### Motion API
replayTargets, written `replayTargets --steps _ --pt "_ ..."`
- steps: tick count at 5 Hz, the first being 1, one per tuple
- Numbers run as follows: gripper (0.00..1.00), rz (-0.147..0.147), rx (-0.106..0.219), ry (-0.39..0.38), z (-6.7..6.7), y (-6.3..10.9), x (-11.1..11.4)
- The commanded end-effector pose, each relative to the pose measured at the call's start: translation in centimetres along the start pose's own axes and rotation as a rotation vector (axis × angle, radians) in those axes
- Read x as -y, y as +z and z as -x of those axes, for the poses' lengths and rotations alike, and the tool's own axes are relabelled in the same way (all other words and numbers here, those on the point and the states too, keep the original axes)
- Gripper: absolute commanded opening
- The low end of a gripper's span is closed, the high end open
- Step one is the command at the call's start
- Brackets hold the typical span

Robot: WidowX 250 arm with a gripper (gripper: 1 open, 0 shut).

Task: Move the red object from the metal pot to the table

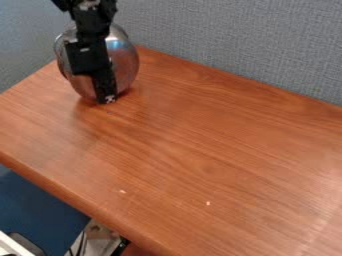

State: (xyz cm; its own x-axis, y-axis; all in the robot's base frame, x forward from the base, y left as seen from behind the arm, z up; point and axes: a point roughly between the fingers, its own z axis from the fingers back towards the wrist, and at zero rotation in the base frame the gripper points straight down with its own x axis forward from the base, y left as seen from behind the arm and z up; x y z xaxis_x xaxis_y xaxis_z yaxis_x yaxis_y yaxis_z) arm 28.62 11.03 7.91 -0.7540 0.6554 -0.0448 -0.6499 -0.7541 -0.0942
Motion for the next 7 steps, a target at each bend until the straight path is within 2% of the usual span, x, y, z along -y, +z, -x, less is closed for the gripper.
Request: replayTargets --steps 1,2,3,4,5,6,7 --pt "1.00 0.023 -0.036 -0.029 1.5 3.3 -1.7" --pt "0.00 0.014 -0.049 -0.070 2.7 5.7 -3.7" --pt "1.00 0.053 -0.039 -0.073 2.9 5.5 -3.6" --pt "0.00 0.083 -0.028 -0.079 3.2 5.5 -3.9" --pt "1.00 0.066 -0.055 -0.122 2.2 4.4 -1.8" --pt "0.00 0.041 -0.084 -0.184 1.8 3.2 0.1" --pt "0.00 0.072 -0.045 -0.263 1.9 2.6 0.2"
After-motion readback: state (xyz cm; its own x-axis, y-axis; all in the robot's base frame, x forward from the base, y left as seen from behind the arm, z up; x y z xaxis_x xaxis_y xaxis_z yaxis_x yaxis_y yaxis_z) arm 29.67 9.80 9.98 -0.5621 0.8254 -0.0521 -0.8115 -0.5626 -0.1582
